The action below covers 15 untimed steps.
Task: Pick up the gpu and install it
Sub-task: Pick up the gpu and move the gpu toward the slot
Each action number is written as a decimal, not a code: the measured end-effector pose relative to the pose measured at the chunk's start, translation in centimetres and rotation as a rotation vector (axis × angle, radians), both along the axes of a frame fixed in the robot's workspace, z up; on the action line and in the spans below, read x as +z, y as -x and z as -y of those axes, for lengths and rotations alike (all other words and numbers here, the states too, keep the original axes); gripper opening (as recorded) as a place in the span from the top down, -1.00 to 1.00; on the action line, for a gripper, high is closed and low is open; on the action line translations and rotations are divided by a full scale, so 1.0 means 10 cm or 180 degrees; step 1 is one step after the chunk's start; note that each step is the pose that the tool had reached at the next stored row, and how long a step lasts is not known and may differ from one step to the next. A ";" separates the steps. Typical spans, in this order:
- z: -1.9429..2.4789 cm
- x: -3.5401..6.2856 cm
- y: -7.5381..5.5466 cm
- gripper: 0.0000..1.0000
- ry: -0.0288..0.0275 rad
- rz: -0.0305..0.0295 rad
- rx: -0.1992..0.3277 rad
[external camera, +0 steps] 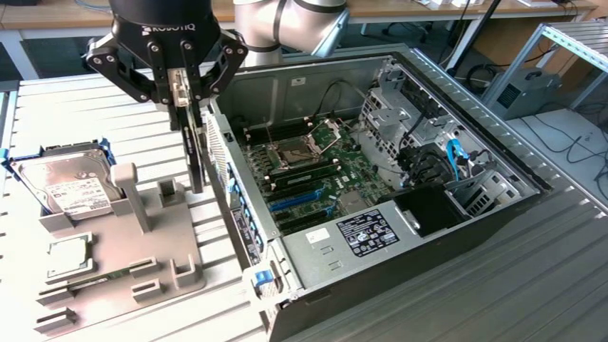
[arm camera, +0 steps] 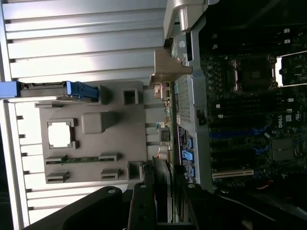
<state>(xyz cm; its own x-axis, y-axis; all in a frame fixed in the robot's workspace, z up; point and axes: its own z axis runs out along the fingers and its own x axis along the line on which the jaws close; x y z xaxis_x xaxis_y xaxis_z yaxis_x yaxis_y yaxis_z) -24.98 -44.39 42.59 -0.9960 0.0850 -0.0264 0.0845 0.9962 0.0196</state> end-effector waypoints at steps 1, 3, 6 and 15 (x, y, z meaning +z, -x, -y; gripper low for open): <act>0.000 0.000 -0.01 0.46 0.0002 0.0000 0.0000; 0.000 0.000 -0.02 0.46 0.0004 0.0000 0.0000; 0.000 0.000 -0.04 0.46 0.0010 0.0000 0.0000; 0.000 0.000 -0.11 0.46 0.0025 0.0000 0.0000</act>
